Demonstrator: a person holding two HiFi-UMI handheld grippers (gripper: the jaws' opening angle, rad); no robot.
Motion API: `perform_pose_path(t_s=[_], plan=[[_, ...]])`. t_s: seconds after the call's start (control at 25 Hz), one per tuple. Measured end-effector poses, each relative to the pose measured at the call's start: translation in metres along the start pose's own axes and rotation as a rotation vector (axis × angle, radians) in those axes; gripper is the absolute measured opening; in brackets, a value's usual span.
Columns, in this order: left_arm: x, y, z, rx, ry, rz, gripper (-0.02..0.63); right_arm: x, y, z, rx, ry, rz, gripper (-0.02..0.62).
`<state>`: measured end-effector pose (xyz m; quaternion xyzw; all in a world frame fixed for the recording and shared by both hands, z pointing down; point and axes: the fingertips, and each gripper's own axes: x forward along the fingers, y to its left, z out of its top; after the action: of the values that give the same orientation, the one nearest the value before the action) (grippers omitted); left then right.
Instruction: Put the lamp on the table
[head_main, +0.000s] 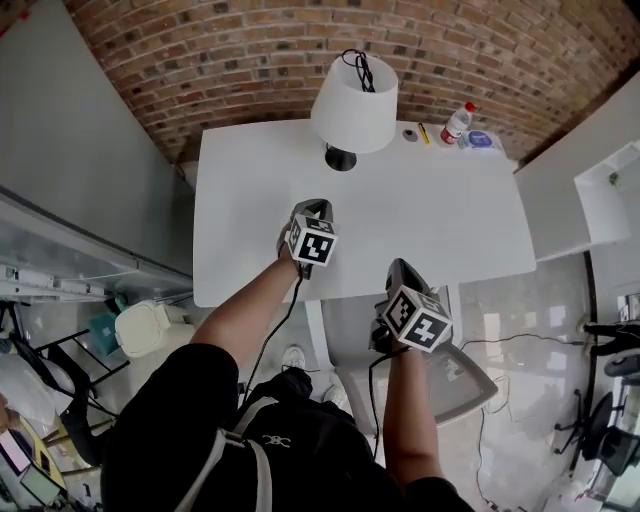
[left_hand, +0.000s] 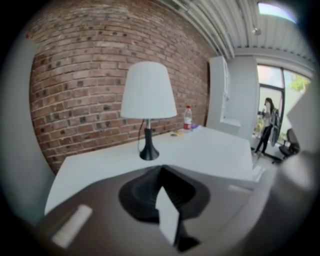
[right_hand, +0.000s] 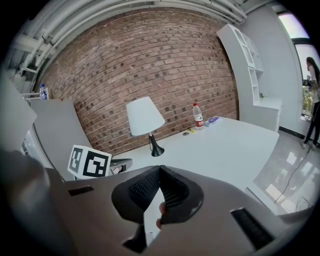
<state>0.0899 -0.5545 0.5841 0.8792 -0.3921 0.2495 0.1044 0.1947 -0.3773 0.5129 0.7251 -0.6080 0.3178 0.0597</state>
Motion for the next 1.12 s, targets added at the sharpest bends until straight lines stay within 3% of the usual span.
perform_pose_path(t_s=[0.24,0.56,0.8,1.12], plan=[[-0.113,-0.033,0.027,-0.028,-0.072,0.017,0.002,-0.045,0.033,0.016,-0.07,-0.064,0.133,-0.006],[-0.235,-0.065,0.019,-0.124,0.0,0.167,0.002,-0.105,0.074,0.004,-0.146,-0.094,0.259,-0.008],[-0.285,-0.085,0.018,-0.147,-0.003,0.189,0.002,-0.14,0.088,-0.006,-0.2,-0.1,0.287,-0.008],[-0.326,-0.119,0.031,-0.119,-0.11,0.154,0.002,-0.171,0.095,-0.009,-0.232,-0.121,0.312,-0.008]])
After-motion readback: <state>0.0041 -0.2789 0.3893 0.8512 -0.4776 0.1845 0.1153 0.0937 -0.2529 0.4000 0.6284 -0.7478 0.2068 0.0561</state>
